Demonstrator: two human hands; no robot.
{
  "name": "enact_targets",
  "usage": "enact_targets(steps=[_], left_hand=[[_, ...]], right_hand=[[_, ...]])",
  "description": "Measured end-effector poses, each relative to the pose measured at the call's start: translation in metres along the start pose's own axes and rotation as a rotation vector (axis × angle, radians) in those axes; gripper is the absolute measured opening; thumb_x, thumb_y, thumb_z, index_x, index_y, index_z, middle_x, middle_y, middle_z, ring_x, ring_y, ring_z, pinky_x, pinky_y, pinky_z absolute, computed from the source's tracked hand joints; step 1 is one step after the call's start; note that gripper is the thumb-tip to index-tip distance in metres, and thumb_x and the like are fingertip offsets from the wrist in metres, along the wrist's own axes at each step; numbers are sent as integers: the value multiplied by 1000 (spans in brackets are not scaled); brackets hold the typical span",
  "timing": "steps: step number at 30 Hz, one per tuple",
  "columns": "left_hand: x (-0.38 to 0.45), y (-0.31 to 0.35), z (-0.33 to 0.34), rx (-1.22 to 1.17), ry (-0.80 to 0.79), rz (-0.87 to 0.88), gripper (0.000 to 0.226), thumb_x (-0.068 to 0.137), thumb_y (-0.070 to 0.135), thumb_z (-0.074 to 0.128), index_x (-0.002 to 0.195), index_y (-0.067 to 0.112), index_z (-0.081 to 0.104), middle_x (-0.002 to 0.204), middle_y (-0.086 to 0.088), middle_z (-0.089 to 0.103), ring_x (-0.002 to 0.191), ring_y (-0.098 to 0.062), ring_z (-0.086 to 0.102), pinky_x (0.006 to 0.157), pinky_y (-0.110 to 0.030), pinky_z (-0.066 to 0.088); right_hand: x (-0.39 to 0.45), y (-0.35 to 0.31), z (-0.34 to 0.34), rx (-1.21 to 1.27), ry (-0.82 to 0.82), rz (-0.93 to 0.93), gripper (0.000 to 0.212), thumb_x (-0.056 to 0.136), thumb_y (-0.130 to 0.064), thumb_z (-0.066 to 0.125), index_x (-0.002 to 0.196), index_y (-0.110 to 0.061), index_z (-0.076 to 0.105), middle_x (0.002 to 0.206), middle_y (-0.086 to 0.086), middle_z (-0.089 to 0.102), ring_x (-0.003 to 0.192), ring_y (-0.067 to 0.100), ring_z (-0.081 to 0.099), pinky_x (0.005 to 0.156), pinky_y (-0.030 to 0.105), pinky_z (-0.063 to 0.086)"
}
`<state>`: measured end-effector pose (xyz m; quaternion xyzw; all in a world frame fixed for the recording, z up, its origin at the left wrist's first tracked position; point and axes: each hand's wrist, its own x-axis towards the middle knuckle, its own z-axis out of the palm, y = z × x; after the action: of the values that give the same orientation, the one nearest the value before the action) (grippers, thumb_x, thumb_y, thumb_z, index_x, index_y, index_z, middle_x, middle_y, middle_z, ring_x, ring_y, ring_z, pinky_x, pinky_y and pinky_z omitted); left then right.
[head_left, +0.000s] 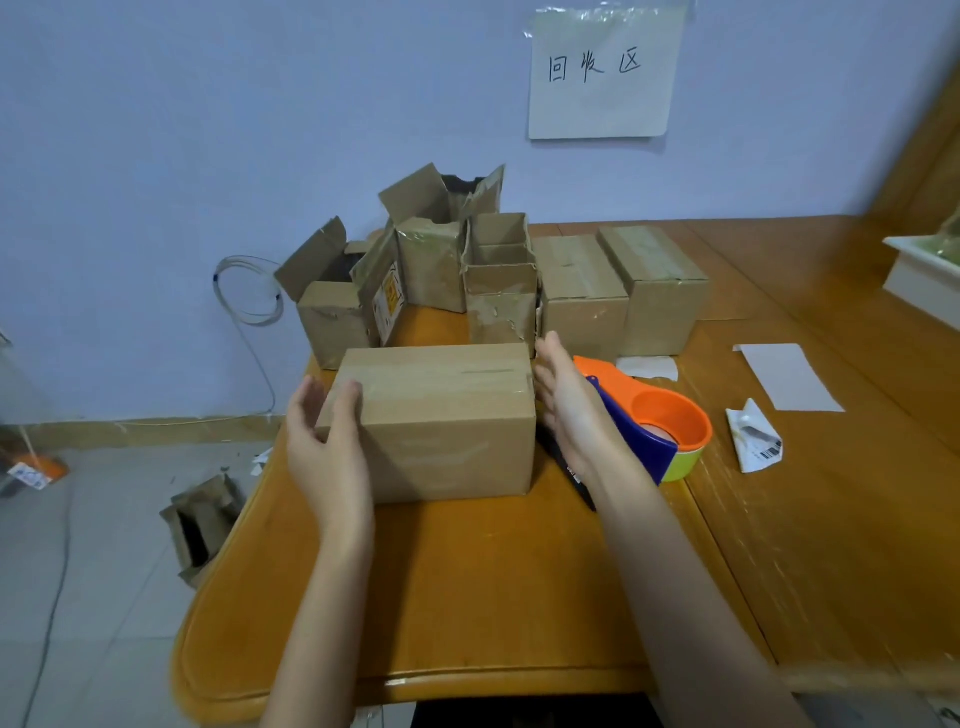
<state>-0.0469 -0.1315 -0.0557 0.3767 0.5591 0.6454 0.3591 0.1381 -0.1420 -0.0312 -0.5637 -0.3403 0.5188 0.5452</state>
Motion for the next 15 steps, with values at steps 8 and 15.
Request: enact_targets(steps=[8,15], left_hand=[[14,8,15,-91,-38,-34,14,90,39,61,95,28,54,106,4,56,104,-15,52,87,-29,41],[36,28,37,273,-407,-61,46,82,47,69,117,22,55,120,-1,55,103,-17,53,81,-34,46]], right_hand=[[-23,19,14,-68,304,-349,13,92,-20,57,83,-12,59,79,-1,61,75,5,54,67,23,40],[-47,41,33,-9,452,-614,10,75,-16,60,81,-14,53,75,4,53,72,10,50,61,17,43]])
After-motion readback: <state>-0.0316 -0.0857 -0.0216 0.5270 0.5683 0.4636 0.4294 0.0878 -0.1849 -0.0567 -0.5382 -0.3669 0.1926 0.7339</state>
